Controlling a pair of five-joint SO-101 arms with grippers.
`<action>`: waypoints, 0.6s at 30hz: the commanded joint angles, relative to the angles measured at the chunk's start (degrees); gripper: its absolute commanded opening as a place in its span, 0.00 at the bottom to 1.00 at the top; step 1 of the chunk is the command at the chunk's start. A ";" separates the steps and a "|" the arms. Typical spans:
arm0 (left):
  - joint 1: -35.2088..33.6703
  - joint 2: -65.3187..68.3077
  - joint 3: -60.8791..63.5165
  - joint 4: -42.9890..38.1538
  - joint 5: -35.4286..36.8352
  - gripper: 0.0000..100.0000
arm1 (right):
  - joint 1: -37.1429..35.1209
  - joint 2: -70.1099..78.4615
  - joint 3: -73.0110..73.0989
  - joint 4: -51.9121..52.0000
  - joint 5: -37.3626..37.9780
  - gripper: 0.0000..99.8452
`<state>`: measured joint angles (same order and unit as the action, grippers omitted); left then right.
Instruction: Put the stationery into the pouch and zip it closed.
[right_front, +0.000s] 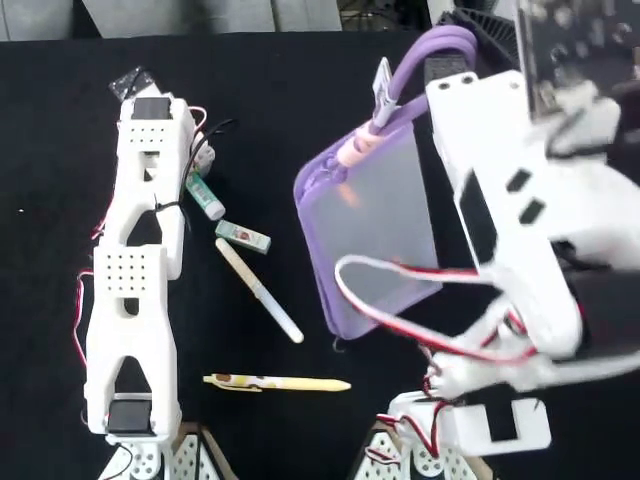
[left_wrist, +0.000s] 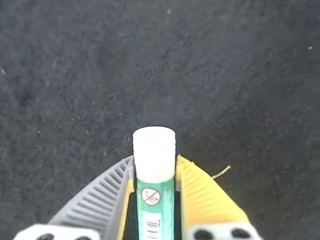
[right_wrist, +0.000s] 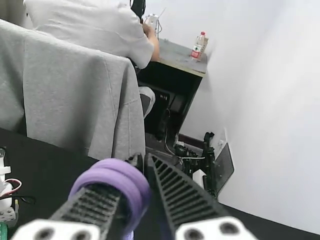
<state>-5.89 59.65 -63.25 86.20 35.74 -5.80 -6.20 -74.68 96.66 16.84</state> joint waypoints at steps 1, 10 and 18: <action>0.13 -1.85 -8.40 2.81 -0.79 0.03 | -1.05 -4.88 0.13 1.23 0.97 0.01; 6.02 -5.80 -31.96 11.69 -0.79 0.03 | -8.00 -8.57 0.31 3.78 2.11 0.01; 10.24 -23.82 -32.31 11.87 -0.79 0.03 | -11.34 -10.42 6.64 4.13 10.20 0.01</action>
<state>2.37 47.34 -92.62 97.98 35.65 -16.18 -15.60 -71.16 99.38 23.25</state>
